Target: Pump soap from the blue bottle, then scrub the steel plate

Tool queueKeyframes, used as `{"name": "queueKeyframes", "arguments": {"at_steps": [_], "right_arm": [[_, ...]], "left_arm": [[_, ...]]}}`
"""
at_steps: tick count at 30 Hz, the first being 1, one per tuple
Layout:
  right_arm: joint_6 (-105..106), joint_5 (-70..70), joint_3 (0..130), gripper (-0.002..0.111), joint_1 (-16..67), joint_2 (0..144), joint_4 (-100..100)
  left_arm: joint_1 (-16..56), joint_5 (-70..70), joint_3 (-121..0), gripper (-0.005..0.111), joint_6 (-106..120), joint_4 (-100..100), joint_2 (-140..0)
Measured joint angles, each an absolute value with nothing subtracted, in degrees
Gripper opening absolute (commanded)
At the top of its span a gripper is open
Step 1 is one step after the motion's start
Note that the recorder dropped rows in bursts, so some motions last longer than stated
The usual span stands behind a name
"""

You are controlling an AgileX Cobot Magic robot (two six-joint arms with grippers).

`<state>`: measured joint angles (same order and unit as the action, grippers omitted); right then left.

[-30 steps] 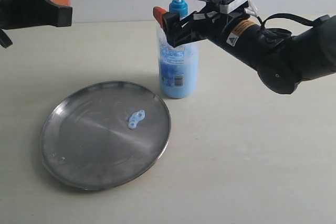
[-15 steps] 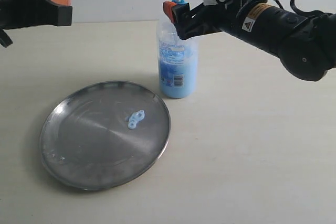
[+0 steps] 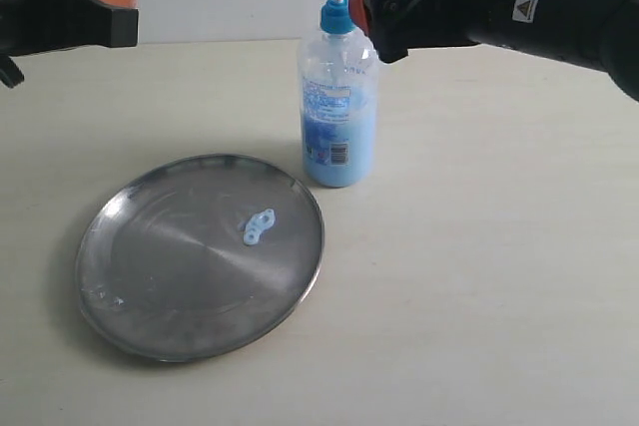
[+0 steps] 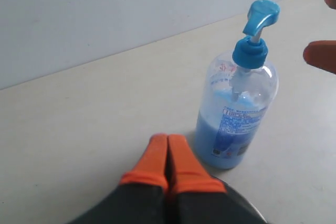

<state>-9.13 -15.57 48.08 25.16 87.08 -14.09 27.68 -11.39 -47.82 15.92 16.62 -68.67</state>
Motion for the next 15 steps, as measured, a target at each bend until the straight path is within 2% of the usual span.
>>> {"name": "queueKeyframes", "arguments": {"at_steps": [15], "right_arm": [[-9.11,15.88,48.08,0.091,25.16,76.71,-14.11]], "left_arm": [[27.68,-11.24,-47.82,0.001,17.32,16.89,-72.03]]}}
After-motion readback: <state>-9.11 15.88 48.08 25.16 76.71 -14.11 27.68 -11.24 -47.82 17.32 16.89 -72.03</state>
